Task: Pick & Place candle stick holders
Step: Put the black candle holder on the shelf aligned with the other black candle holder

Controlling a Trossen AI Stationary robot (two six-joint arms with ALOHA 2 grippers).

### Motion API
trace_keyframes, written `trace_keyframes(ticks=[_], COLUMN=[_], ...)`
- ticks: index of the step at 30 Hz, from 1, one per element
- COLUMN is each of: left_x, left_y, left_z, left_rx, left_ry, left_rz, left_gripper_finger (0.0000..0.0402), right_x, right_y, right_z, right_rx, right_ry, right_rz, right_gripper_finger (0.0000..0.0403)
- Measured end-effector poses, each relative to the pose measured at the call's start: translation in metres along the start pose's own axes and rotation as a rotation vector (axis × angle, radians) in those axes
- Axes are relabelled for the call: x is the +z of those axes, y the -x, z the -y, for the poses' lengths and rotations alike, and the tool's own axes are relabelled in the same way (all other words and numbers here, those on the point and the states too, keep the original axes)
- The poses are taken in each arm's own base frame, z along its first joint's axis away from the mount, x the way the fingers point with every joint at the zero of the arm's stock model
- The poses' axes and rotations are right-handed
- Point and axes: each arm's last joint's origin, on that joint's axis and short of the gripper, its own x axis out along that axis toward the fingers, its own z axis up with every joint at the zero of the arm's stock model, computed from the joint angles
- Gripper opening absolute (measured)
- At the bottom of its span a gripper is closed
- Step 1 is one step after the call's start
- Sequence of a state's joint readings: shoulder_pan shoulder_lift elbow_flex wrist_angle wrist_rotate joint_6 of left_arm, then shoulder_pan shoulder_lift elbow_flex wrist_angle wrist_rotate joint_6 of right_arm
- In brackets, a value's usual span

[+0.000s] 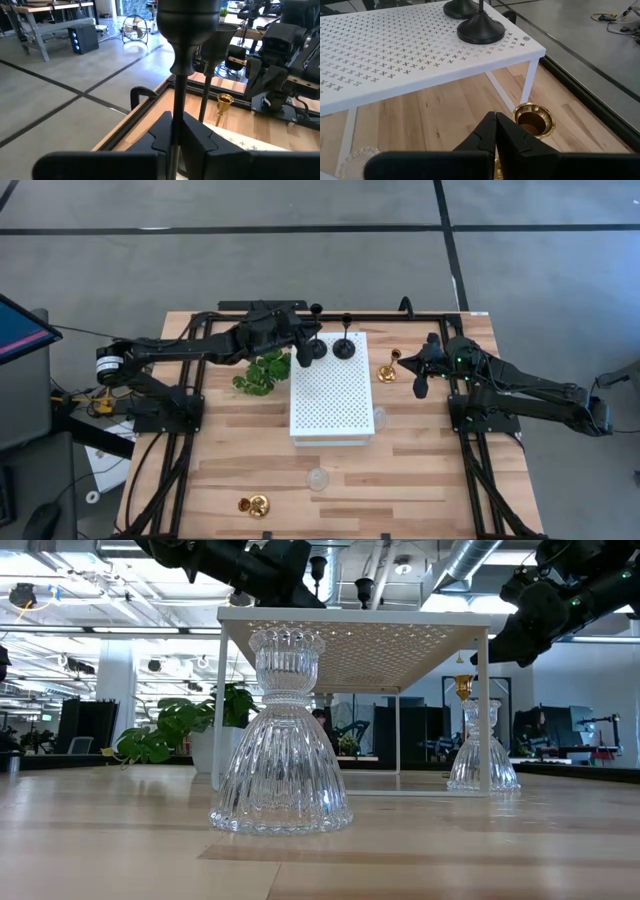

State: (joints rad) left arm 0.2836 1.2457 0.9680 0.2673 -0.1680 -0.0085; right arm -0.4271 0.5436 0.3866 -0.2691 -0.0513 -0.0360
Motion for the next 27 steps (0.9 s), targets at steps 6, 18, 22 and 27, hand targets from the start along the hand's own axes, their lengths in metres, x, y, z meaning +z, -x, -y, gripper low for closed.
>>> trace_keyframes(ticks=[6,18,22,27], left_x=[-0.0008,-0.0006,-0.0006,-0.0005], left_y=[0.0001,0.0,0.0,0.0], left_z=[0.0006,0.0005,0.0005,0.0005], left_rx=[-0.002,0.001,0.001,0.001], left_ry=[-0.001,-0.001,-0.001,-0.001], left_rz=[-0.008,-0.006,-0.005,-0.004], left_gripper_finger=[0.0038,0.004,0.004,0.004], right_x=[-0.0004,-0.0007,-0.0008,-0.0007], right_y=[0.0,0.0,0.0,0.0], right_z=[0.0,0.0,0.0,0.0], right_rx=[0.0,0.0,0.0,0.0], right_ry=[-0.001,-0.002,-0.002,-0.003], right_rz=[-0.004,-0.008,-0.008,-0.007], right_gripper_finger=[0.0,0.0,0.0,0.0])
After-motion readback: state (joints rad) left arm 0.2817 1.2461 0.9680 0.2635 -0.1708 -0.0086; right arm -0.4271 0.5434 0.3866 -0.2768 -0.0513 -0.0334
